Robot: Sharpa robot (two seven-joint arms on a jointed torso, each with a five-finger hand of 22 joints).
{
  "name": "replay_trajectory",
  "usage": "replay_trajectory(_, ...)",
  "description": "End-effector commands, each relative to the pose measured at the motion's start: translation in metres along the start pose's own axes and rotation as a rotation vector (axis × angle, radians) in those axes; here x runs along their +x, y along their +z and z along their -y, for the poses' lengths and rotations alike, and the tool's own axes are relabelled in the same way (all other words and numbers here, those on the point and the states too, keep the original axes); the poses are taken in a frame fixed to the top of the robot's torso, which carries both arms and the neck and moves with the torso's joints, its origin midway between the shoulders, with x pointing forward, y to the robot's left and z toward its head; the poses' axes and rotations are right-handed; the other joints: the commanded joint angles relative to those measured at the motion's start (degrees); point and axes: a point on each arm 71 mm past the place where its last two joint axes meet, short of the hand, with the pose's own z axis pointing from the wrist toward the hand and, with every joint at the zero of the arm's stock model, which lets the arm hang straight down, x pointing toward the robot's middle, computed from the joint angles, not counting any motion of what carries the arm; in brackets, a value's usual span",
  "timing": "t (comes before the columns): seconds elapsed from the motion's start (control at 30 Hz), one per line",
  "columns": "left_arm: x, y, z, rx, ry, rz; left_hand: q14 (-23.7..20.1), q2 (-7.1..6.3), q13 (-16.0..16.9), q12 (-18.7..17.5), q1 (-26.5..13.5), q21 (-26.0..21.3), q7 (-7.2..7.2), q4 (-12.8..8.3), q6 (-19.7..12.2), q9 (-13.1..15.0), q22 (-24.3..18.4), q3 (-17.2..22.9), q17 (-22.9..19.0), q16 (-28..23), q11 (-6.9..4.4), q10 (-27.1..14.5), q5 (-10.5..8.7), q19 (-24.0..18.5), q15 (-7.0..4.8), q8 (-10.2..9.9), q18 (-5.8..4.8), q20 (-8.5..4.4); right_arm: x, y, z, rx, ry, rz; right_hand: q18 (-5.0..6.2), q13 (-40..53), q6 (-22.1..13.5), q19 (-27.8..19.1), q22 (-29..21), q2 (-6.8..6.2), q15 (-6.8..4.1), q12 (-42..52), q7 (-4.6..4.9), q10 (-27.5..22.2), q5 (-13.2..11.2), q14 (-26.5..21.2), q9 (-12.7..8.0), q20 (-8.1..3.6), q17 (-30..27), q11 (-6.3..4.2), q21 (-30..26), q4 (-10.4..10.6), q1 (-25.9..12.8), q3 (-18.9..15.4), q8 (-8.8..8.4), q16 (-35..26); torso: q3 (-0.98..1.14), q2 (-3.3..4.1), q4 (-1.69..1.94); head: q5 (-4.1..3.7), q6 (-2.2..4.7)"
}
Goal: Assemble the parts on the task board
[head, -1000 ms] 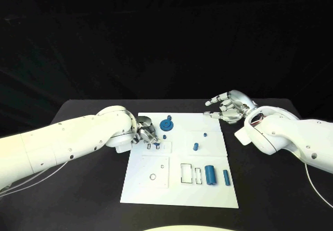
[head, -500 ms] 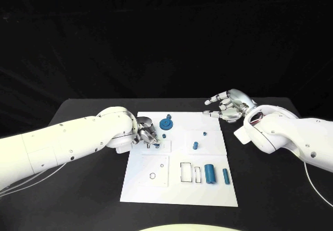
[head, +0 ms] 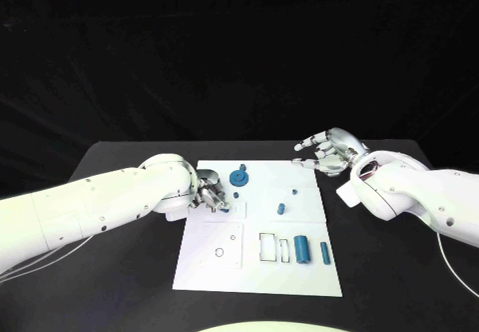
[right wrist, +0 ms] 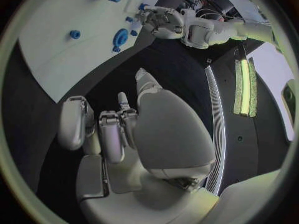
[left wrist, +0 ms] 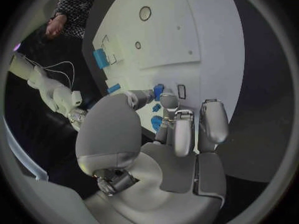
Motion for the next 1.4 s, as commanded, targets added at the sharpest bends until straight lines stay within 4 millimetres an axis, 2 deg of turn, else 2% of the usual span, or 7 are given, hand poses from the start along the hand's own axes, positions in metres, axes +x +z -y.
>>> replay_trajectory(0.03, 0.0033, 0.0002, 0.0008, -0.004, 0.033, -0.029, 5.5, 0.56, 0.0, -0.1, 0.2, 0.2, -1.62, -9.6, 1.9, 10.0, 0.0, 10.1, 13.4, 0.2, -0.10, 0.3, 0.21, 0.4, -0.28, 0.3, -0.90, 0.06, 0.0015, 0.0000, -0.0002, -0.006, -0.005, -0.014, 0.55, 6.8, 0.3, -0.3, 1.6, 0.11, -0.03, -0.2, -0.11, -0.5, 0.2, 4.8, -0.1, -0.09, 10.5, -0.03, -0.3, 0.2, -0.6, 0.3, 0.01, -0.3, 0.02, -0.01, 0.02, -0.09, -0.08)
replay_trajectory(0.27, 0.0043, 0.0003, 0.0018, -0.003, 0.041, -0.037, 5.5, 0.56, 0.0, -0.1, 0.2, 0.2, -1.62, -9.6, 1.9, 10.0, 0.0, 10.1, 13.4, 0.2, -0.10, 0.3, 0.21, 0.4, -0.28, 0.3, -0.90, 0.06, 0.0020, 0.0001, 0.0002, -0.003, -0.005, -0.016, 0.56, 6.7, 0.4, -0.3, 1.5, 0.17, -0.04, -0.2, -0.12, -0.5, 0.1, 4.8, -0.1, -0.10, 10.5, -0.04, -0.4, 0.2, -1.1, 0.1, 0.00, -0.3, 0.05, 0.00, -0.08, -0.12, -0.04)
replay_trajectory(0.53, 0.0045, 0.0003, 0.0017, -0.003, 0.042, -0.039, 5.5, 0.56, 0.0, -0.1, 0.2, 0.2, -1.62, -9.6, 1.9, 10.0, 0.0, 10.1, 13.4, 0.2, -0.10, 0.3, 0.21, 0.4, -0.28, 0.3, -0.90, 0.06, 0.0021, 0.0000, 0.0007, -0.002, -0.004, -0.017, 0.55, 6.7, 0.4, -0.3, 1.6, 0.18, -0.04, -0.2, -0.13, -0.4, 0.0, 4.8, -0.2, -0.11, 10.5, -0.04, -0.4, 0.2, -1.3, 0.0, -0.01, -0.3, 0.09, 0.04, 0.02, -0.14, -0.07)
replay_trajectory(0.83, 0.0050, 0.0018, 0.0029, -0.004, 0.044, -0.049, 5.5, 0.55, 0.2, 0.0, 0.0, 0.2, -1.64, -9.8, 2.0, 10.1, 0.1, 10.3, 13.5, 0.2, -0.13, 0.6, 0.37, 0.4, -0.32, 0.3, -0.91, -0.02, 0.0024, 0.0000, 0.0010, -0.001, -0.004, -0.018, 0.55, 6.7, 0.4, -0.3, 1.6, 0.18, -0.04, -0.2, -0.13, -0.4, 0.0, 4.8, -0.2, -0.11, 10.5, -0.04, -0.4, 0.2, -1.3, 0.0, -0.01, -0.3, 0.13, 0.02, -0.03, -0.05, -0.20)
replay_trajectory(0.97, 0.0053, 0.0032, 0.0040, -0.005, 0.043, -0.058, 5.6, 0.73, 0.3, 0.2, -0.6, 0.3, -1.71, -9.8, 2.3, 10.2, 0.2, 10.4, 13.7, 0.3, -0.17, 1.0, 0.47, 0.6, -0.36, 0.4, -0.94, -0.10, 0.0025, 0.0000, 0.0011, -0.001, -0.004, -0.018, 0.55, 6.7, 0.4, -0.3, 1.6, 0.18, -0.04, -0.2, -0.13, -0.4, 0.0, 4.8, -0.2, -0.11, 10.5, -0.04, -0.4, 0.2, -1.3, 0.0, -0.01, -0.3, 0.17, 0.01, -0.03, -0.09, -0.37)
replay_trajectory(1.2, 0.0055, 0.0056, 0.0064, -0.004, 0.040, -0.065, 5.7, 1.50, 1.1, 0.9, -2.1, 0.7, -2.11, -9.6, 3.4, 10.4, 1.3, 10.3, 13.9, 0.4, -0.48, 2.3, 0.51, 1.4, -0.59, 0.6, -1.18, -0.31, 0.0023, -0.0001, 0.0014, 0.000, -0.004, -0.015, 0.51, 6.9, 0.4, -0.2, 1.7, 0.22, -0.05, -0.1, -0.13, -0.3, 0.0, 4.8, -0.2, -0.12, 10.6, -0.05, -0.2, 0.1, -1.5, 0.0, -0.03, -0.3, 0.07, 0.10, -0.12, -0.40, -0.50)
replay_trajectory(1.4, 0.0049, 0.0076, 0.0066, -0.006, 0.037, -0.066, 5.7, 2.02, 1.4, 1.2, -2.9, 0.9, -2.33, -9.6, 3.9, 10.5, 1.8, 10.2, 13.9, 0.4, -0.67, 2.8, 0.58, 1.9, -0.75, 0.7, -1.28, -0.44, 0.0023, -0.0002, 0.0015, 0.000, -0.004, -0.015, 0.51, 6.9, 0.4, -0.2, 1.7, 0.22, -0.05, -0.1, -0.13, -0.3, 0.0, 4.8, -0.2, -0.12, 10.6, -0.05, -0.2, 0.1, -1.5, 0.0, -0.03, -0.3, 0.13, -0.04, -0.05, -0.41, -0.60)
